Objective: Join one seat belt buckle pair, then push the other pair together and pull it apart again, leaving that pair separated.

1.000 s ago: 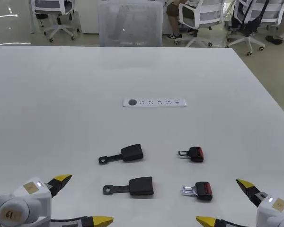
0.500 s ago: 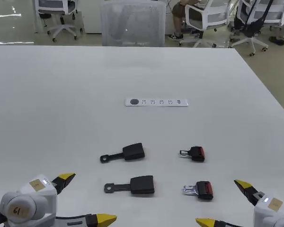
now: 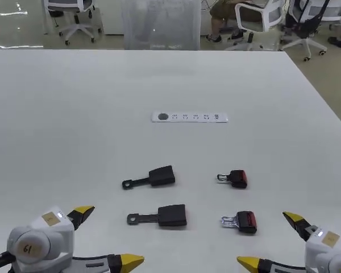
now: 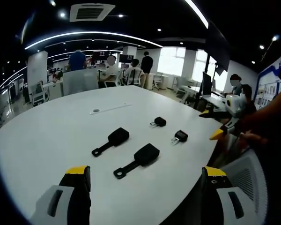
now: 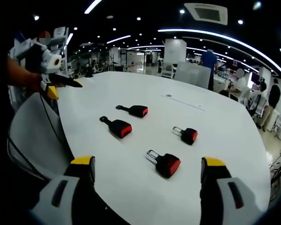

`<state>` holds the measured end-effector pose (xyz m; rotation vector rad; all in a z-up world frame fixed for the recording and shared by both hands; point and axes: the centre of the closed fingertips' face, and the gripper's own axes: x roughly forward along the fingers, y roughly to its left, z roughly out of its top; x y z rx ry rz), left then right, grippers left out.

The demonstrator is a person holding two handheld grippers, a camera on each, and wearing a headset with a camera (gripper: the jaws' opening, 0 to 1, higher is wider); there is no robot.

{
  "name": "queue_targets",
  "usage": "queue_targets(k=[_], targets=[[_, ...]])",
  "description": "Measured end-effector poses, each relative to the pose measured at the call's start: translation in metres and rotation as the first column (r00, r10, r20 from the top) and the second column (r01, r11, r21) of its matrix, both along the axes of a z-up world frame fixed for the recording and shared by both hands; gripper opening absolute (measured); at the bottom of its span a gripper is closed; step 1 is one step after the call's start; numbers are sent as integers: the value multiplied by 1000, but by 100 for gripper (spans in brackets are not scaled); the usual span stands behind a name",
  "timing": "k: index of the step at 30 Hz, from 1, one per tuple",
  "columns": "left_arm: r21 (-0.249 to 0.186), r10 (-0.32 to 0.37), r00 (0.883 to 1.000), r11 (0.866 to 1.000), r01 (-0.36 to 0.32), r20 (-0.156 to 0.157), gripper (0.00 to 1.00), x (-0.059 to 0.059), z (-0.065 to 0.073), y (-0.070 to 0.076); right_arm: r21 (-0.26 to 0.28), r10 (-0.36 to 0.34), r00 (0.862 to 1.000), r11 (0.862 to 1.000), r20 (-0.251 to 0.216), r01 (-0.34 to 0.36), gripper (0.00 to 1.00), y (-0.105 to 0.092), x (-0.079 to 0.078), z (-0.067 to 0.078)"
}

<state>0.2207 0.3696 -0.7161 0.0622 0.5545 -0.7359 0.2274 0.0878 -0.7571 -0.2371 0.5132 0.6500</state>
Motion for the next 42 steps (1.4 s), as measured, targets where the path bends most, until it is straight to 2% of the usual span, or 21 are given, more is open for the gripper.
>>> queue_targets(k=[12, 21, 34, 42], targets=[[-10, 15, 1000, 1000, -15, 13, 100, 0, 2, -1, 5, 9, 1000, 1000, -11, -9, 95, 4, -3, -1], [-9, 3, 1000, 1000, -3, 10, 100, 0, 3, -6, 3, 16, 1000, 1000, -22, -16, 95, 3, -6, -3], [-6, -21, 1000, 1000, 21, 3, 100, 4, 0, -10, 0, 34, 999, 999, -27, -34, 95, 1, 0, -4], [5, -37, 999, 999, 37, -4, 100, 6, -1, -15, 7, 49, 997, 999, -55, -48, 95, 0, -1, -8]])
